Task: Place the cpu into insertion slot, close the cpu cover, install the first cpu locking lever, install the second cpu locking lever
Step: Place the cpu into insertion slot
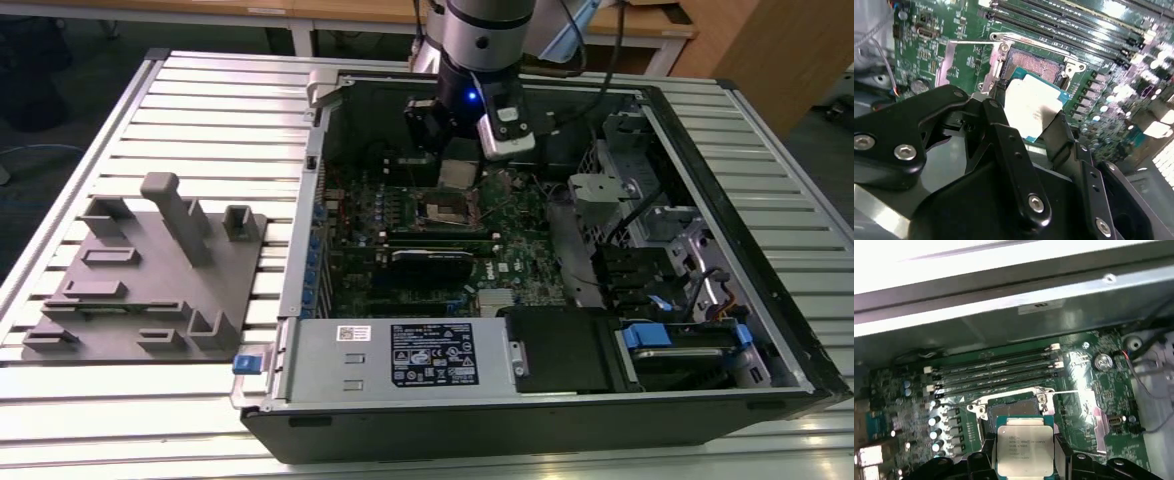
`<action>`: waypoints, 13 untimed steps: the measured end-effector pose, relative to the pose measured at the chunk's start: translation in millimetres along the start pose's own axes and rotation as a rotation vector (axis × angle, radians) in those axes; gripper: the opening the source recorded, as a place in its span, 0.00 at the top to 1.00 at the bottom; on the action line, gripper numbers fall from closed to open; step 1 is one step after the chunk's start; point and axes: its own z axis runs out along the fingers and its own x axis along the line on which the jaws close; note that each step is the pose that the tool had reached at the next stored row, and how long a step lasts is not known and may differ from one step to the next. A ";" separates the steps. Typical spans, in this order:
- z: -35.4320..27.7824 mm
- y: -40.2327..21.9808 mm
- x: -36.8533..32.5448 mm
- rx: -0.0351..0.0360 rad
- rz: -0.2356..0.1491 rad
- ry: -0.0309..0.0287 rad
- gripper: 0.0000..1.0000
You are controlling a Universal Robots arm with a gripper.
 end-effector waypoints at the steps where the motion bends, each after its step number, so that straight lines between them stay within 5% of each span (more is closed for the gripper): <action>1: 0.1 0.0 0.0 0.0000 0.018 -0.0016 0.46; 13: 0.7 -0.1 0.0 -0.0007 0.236 -0.0213 0.46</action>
